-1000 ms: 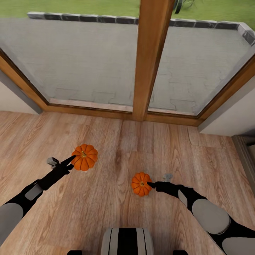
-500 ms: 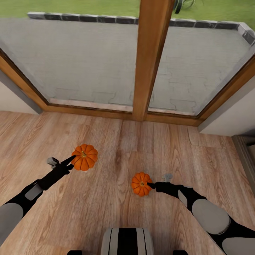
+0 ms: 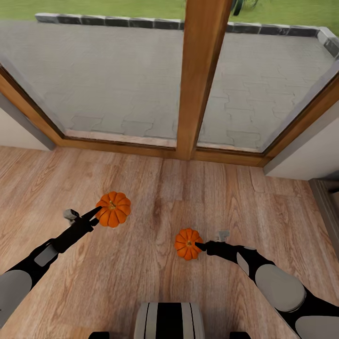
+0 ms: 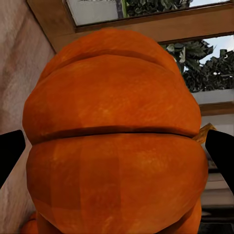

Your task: Place each of the two pumpkins and all three candles from the living room inside a cabinet in the living room (use any cabinet), then make sure every cabinet is closed, and position the cauldron so it is next to a table in the living room.

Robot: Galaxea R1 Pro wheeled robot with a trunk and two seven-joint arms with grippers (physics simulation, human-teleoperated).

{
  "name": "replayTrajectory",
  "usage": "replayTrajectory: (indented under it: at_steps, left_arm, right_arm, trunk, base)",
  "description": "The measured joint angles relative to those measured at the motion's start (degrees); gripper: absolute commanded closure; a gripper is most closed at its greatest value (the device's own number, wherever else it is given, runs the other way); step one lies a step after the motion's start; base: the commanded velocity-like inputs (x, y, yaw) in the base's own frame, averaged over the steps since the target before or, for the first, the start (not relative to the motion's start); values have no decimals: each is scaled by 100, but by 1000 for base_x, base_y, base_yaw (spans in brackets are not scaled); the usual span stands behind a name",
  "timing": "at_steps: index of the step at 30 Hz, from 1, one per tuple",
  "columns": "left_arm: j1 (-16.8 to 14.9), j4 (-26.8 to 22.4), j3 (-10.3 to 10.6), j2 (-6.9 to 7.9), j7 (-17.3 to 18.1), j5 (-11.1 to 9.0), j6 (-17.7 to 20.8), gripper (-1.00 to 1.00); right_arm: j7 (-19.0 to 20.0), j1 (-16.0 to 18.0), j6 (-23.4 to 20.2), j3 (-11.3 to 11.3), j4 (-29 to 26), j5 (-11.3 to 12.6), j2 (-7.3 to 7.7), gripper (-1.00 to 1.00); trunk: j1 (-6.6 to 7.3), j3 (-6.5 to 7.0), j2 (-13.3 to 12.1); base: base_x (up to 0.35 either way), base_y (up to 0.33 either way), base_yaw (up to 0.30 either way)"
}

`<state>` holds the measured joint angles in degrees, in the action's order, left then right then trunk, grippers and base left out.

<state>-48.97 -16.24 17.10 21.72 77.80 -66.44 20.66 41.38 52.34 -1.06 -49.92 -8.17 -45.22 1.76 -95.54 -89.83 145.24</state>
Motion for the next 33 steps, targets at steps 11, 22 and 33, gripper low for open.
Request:
replayTrajectory:
  at_steps: [11, 22, 33]
  left_arm:
    - [1, 7, 7, -2, 0, 0, 0, 100]
    - [1, 7, 5, -1, 0, 0, 0, 100]
    - [1, 7, 4, -9, 0, 0, 0, 100]
  right_arm:
    - [2, -3, 0, 6, 8, -4, 0, -100]
    - [4, 3, 2, 82, 0, 9, -1, -100]
    - [-17, -1, 26, 272, -8, 11, -2, -100]
  trunk:
    - [-10, -89, 5]
    - [-10, -88, 5]
    - [-10, -89, 5]
  base:
    - [0, 0, 0]
    - [0, 0, 0]
    - [0, 0, 56]
